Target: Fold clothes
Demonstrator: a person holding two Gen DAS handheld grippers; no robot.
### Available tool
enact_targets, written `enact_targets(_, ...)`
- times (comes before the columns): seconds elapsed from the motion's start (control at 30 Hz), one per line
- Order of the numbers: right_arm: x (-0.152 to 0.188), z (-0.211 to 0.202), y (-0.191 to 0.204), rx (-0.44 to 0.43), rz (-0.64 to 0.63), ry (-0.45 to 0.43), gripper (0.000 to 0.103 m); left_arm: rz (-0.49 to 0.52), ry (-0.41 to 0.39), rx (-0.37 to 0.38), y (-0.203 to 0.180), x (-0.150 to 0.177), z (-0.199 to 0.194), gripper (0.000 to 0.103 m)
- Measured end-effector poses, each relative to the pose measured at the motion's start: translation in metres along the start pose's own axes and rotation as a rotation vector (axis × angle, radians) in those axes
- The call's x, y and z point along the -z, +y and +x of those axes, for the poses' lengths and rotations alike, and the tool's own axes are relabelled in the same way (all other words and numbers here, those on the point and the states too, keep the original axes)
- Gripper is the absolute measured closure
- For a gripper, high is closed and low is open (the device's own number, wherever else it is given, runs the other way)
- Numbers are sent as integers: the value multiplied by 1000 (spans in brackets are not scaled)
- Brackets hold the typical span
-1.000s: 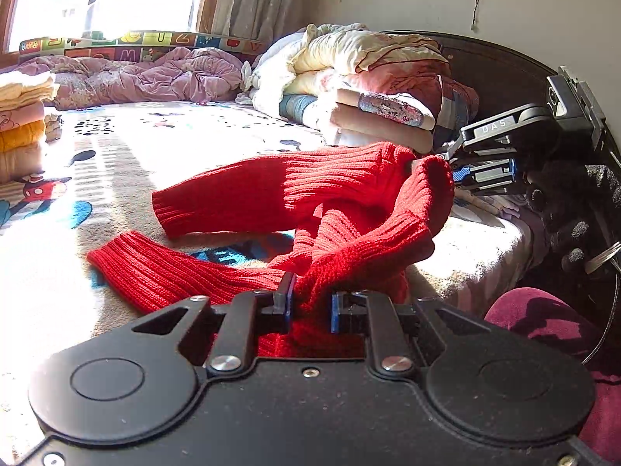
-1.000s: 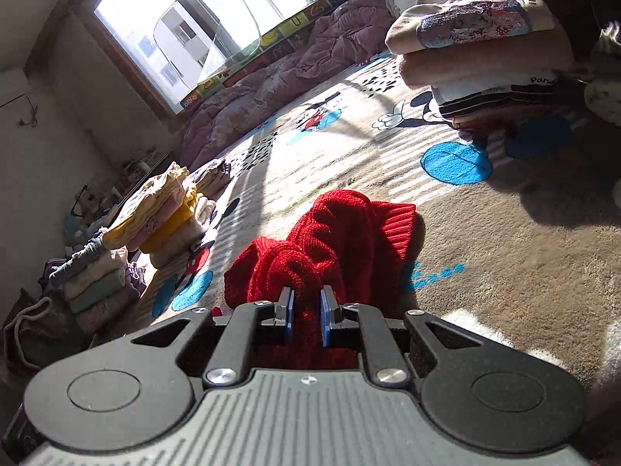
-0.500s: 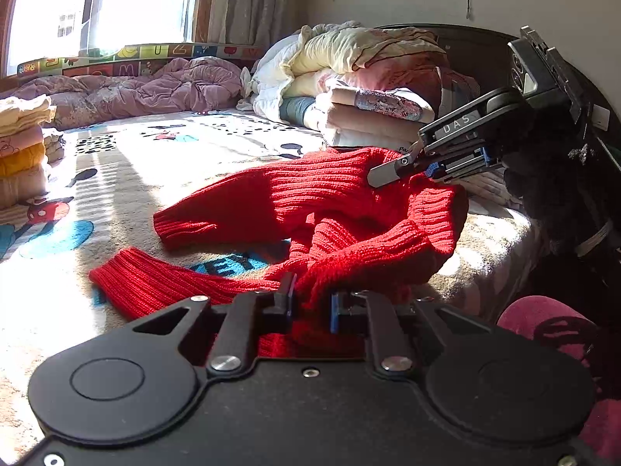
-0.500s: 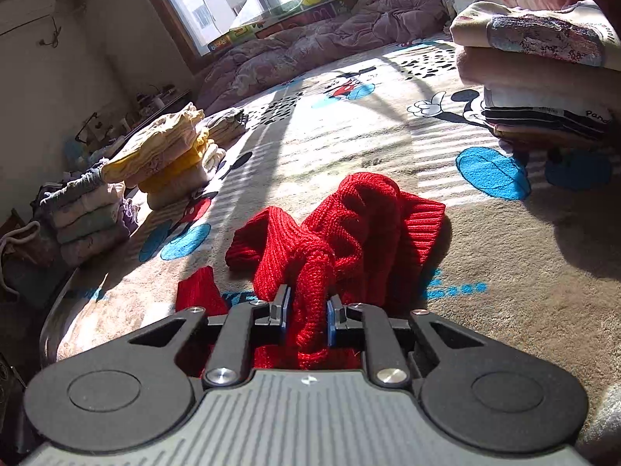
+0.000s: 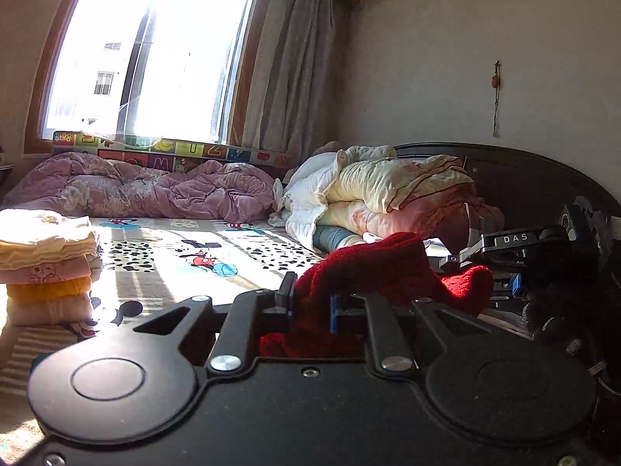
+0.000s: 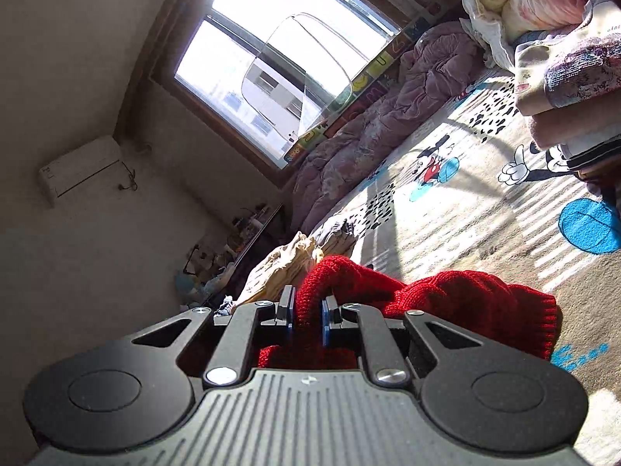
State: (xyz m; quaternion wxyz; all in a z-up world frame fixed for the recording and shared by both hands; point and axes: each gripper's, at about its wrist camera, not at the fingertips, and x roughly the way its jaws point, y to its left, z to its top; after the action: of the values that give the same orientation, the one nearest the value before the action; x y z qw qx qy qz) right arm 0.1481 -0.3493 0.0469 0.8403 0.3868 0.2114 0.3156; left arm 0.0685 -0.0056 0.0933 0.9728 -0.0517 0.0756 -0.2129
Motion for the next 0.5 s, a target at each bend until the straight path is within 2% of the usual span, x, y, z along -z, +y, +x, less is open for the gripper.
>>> enact_targets(0.13,-26,20,7,-67,43,-43,88,6,-14,-20,20,-40,23,89)
enact_targets(0.27,-48,53,4,-85,70,-62,88,1,14,-57,47,-64,56,89)
enact_targets(0.4,-67,91,-1,-96,101,-81,88,88,41,-163,69,-80,99,89)
enact_targets(0.5,-84,115,-1,-134,111,-132,88,140,-10,-215,81,-98,116,89)
